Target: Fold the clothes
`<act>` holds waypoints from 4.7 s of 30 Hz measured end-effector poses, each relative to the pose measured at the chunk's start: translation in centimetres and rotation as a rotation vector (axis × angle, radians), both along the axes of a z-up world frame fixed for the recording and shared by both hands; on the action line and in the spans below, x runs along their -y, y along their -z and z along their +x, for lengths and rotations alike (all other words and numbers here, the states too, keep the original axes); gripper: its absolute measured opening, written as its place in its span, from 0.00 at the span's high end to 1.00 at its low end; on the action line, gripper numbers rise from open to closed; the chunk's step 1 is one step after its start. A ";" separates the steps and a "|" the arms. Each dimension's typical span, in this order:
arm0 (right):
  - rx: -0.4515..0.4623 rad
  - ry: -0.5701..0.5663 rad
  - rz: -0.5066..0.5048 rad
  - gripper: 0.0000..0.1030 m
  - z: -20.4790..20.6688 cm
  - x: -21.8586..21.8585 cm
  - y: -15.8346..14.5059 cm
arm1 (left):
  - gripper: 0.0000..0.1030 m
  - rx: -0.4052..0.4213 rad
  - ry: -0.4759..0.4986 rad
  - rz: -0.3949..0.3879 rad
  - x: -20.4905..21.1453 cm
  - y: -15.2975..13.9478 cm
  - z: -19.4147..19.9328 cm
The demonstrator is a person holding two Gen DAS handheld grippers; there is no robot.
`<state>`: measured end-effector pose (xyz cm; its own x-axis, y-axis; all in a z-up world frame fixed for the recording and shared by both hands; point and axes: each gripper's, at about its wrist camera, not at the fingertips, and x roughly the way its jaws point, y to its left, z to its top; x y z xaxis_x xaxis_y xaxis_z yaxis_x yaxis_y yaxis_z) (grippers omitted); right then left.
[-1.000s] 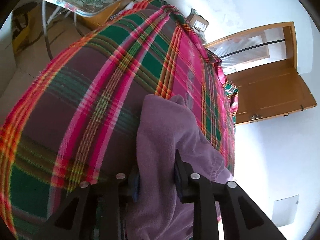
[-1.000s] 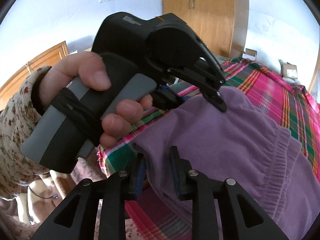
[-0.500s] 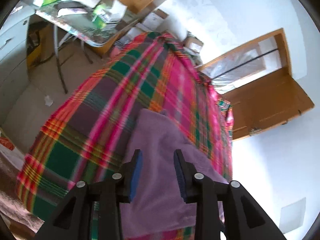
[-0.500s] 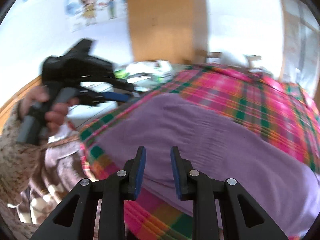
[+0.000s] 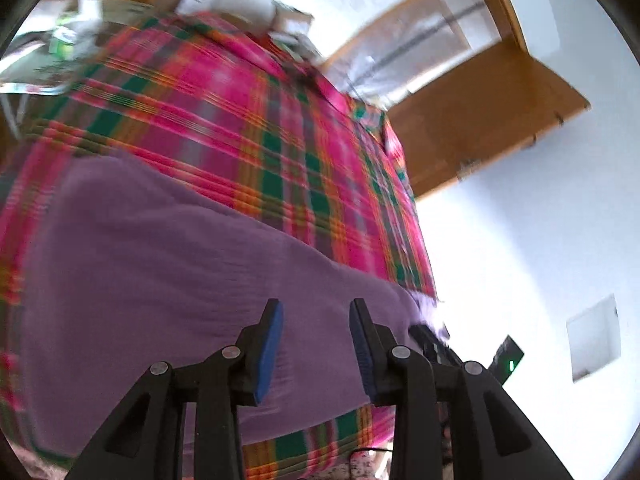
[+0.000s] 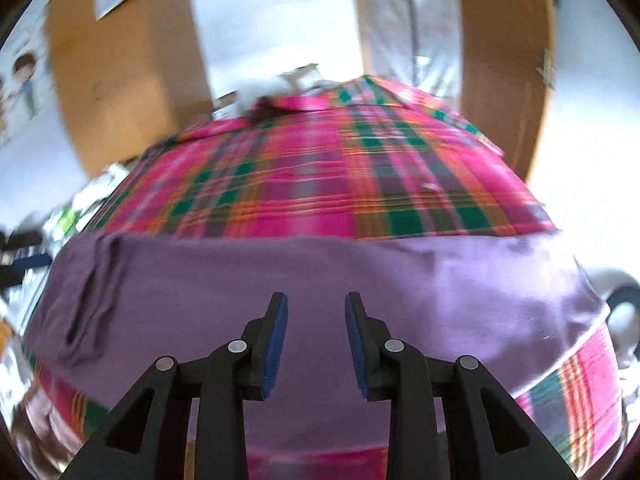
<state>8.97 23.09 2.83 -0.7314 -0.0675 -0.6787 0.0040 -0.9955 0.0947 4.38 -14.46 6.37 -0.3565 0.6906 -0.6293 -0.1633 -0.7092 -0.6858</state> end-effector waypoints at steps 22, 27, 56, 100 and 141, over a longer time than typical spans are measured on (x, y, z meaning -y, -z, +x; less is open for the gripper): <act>0.040 0.202 0.070 0.64 -2.1 -18.4 -0.4 | 0.66 0.135 0.188 -0.040 -12.6 7.0 -6.3; 0.079 0.177 0.041 0.64 -5.2 -18.9 1.0 | 0.66 0.147 0.187 -0.035 -13.1 7.4 -6.3; 0.089 0.280 -0.064 0.83 -4.5 -21.7 1.7 | 0.66 0.162 0.169 -0.050 -14.2 7.1 -6.2; 0.013 0.389 -0.042 0.81 3.6 -20.2 3.3 | 0.66 0.198 0.475 -0.059 -30.4 6.9 -3.7; -0.244 -0.020 0.048 0.92 6.1 -5.5 -3.9 | 0.56 0.197 0.401 0.340 -25.6 6.4 -5.8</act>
